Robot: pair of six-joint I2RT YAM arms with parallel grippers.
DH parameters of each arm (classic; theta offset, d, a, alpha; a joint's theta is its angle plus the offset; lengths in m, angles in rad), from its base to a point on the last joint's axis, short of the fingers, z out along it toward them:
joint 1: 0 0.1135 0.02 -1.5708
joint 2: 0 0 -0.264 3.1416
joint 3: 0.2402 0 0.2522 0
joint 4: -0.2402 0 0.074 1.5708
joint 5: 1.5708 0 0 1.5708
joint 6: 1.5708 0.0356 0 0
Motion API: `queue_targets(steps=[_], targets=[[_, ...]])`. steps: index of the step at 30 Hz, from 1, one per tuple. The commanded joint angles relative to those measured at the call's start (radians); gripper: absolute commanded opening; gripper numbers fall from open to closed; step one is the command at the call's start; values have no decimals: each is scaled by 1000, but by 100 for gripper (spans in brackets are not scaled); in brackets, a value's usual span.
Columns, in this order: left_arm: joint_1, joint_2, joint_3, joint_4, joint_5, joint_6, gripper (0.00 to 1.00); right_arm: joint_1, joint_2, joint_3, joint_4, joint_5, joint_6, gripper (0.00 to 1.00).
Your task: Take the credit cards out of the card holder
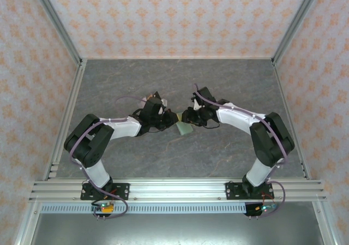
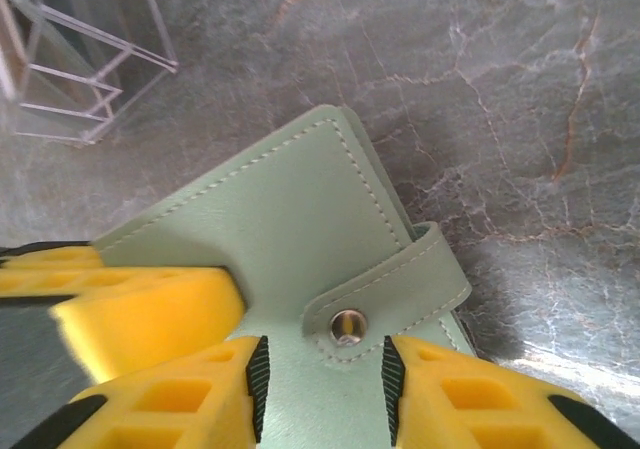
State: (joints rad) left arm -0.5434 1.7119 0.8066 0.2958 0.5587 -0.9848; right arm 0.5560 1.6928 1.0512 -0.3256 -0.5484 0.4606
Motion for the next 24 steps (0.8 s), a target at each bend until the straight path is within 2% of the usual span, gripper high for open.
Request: queue_targets(steps=[1,10,13,18,24], targets=[[-9,-30,19,2,20,23,0,9,29,32,-24,-6,-10,34],[-13,-28,21,22,33,19,0,24,81,59,-41,-12,-29,40],[-12,-31,19,20,36,19,0,33,93,75,-76,57,-43,39],[-13,-46,18,-15,7,29,0,53,102,95,-152,250,-38,30],[-13,-47,32,-108,-34,65,0,55,77,84,-174,361,-10,25]])
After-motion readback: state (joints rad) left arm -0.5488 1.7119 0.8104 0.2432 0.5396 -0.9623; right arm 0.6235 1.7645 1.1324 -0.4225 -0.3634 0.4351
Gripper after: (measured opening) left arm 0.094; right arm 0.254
